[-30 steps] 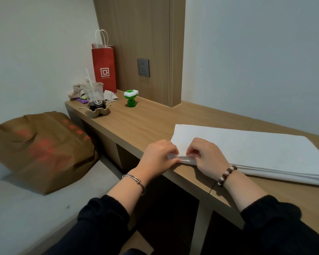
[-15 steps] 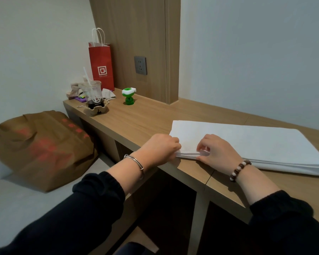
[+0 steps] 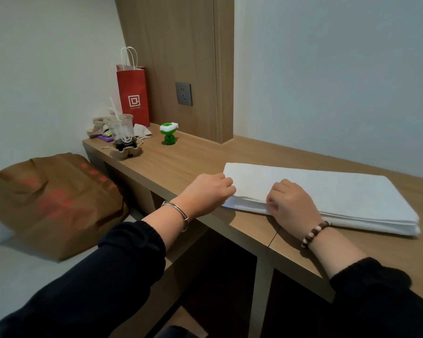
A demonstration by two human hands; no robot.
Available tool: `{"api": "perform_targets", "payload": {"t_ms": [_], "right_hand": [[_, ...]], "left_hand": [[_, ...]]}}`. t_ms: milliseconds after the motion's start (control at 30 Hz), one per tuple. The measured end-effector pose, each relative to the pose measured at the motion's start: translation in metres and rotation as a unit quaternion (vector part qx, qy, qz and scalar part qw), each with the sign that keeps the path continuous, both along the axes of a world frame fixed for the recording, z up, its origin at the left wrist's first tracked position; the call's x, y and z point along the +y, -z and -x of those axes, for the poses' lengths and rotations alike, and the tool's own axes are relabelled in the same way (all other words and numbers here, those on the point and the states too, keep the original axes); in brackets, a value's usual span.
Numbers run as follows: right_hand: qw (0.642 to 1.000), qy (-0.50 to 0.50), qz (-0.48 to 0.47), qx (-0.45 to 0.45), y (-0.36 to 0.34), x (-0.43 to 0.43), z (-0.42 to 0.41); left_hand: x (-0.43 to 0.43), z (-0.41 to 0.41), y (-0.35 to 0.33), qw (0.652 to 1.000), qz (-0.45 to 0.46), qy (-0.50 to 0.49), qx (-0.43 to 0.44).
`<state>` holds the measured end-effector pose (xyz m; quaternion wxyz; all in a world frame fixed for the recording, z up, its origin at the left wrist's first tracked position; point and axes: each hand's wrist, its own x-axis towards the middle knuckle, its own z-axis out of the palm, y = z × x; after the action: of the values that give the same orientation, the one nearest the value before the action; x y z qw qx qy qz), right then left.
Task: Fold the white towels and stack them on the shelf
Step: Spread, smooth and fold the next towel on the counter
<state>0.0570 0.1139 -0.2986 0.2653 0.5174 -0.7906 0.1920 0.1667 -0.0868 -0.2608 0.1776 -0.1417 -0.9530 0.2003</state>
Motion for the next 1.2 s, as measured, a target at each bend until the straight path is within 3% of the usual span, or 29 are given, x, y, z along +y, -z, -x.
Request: {"api": "perform_targets", "payload": {"t_ms": [100, 200, 400, 633, 800, 967, 1200], "right_hand": [[0.997, 0.000, 0.015, 0.076, -0.001, -0.006, -0.002], [0.996, 0.013, 0.022, 0.082, -0.001, -0.009, 0.000], [0.998, -0.006, -0.013, -0.053, 0.008, -0.007, 0.004], [0.985, 0.044, 0.002, -0.168, 0.013, 0.003, 0.014], [0.976, 0.071, -0.008, -0.204, 0.013, 0.010, 0.015], [0.977, 0.087, -0.021, -0.194, 0.013, 0.010, 0.013], [0.976, 0.075, -0.034, -0.203, 0.010, 0.010, 0.014]], "left_hand": [[-0.001, -0.001, 0.010, 1.000, 0.004, -0.019, 0.021], [-0.004, 0.003, 0.007, 0.998, -0.022, -0.027, 0.054], [-0.008, 0.003, 0.017, 1.000, -0.006, -0.026, 0.010], [-0.009, 0.006, 0.031, 0.994, -0.073, -0.085, -0.001], [-0.003, 0.015, 0.026, 0.986, -0.086, -0.142, -0.025], [0.002, 0.018, 0.018, 0.990, -0.053, -0.127, -0.032], [0.007, 0.020, 0.030, 0.987, -0.148, -0.067, 0.006]]}}
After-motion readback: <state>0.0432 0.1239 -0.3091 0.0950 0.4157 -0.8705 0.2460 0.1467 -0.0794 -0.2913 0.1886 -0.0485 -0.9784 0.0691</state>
